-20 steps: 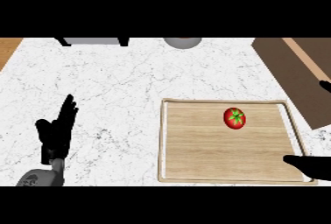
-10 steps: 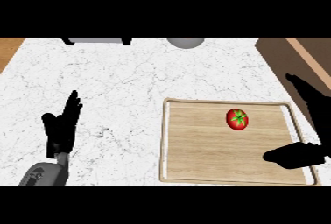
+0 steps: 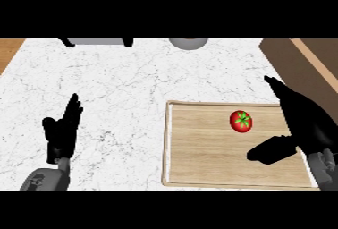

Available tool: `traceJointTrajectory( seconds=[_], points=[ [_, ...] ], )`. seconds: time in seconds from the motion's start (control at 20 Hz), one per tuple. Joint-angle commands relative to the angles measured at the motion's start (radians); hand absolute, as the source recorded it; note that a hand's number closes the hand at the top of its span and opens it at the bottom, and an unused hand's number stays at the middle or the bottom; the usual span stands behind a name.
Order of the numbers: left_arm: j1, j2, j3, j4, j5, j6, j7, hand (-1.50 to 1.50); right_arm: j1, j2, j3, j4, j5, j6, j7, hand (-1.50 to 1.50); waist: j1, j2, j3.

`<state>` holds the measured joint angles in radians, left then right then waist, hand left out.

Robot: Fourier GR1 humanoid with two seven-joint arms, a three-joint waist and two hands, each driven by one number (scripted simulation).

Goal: Pick the tomato from the tray and place it in the cardboard box

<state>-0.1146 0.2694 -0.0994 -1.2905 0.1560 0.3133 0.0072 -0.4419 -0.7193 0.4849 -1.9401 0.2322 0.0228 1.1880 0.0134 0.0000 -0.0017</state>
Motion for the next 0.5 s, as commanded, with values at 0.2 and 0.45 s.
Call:
traceJointTrajectory(
  seconds=[0.2,0.45],
  points=[
    [0.041,-0.027,-0.013,-0.011,-0.027,0.004,-0.038,0.0,-0.074,0.152,0.073,0.106,0.102,0.055,0.241,-1.5,-0.002,-0.001,0.0],
    [0.015,-0.041,0.004,0.013,-0.016,0.003,-0.021,0.0,-0.079,0.228,0.075,0.201,0.149,0.034,0.22,-1.5,-0.006,0.001,0.0]
  ],
)
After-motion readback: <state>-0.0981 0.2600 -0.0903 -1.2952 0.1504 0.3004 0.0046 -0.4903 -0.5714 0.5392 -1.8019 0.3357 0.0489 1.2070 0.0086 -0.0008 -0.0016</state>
